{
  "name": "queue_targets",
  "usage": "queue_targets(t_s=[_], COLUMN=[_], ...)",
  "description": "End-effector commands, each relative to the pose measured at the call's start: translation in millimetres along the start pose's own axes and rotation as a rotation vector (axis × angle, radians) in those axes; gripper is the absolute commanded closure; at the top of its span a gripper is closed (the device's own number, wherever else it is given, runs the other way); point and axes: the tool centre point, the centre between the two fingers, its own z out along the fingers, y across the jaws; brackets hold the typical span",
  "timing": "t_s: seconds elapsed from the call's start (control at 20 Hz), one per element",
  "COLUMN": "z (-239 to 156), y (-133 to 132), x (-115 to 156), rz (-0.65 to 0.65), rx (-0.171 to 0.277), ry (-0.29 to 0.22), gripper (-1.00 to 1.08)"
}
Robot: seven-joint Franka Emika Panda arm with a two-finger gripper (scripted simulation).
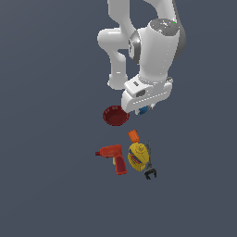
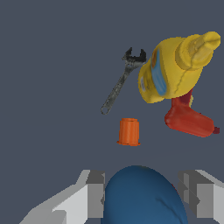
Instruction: Pick up a designated object from a clutter of objects.
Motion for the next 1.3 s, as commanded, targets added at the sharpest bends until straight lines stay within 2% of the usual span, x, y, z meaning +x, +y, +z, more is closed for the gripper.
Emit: queue_targets(t_s=[0.0,0.65,1.25], z=[-24,-136,-174], y=[-12,-67,-85], x=[6,38,52], rz=[0.000,0.001,0.001], rx=[0.001,0.006,0.007], ry=[-0.002,-0.008,-0.010], gripper=[1.08,1.08,1.08])
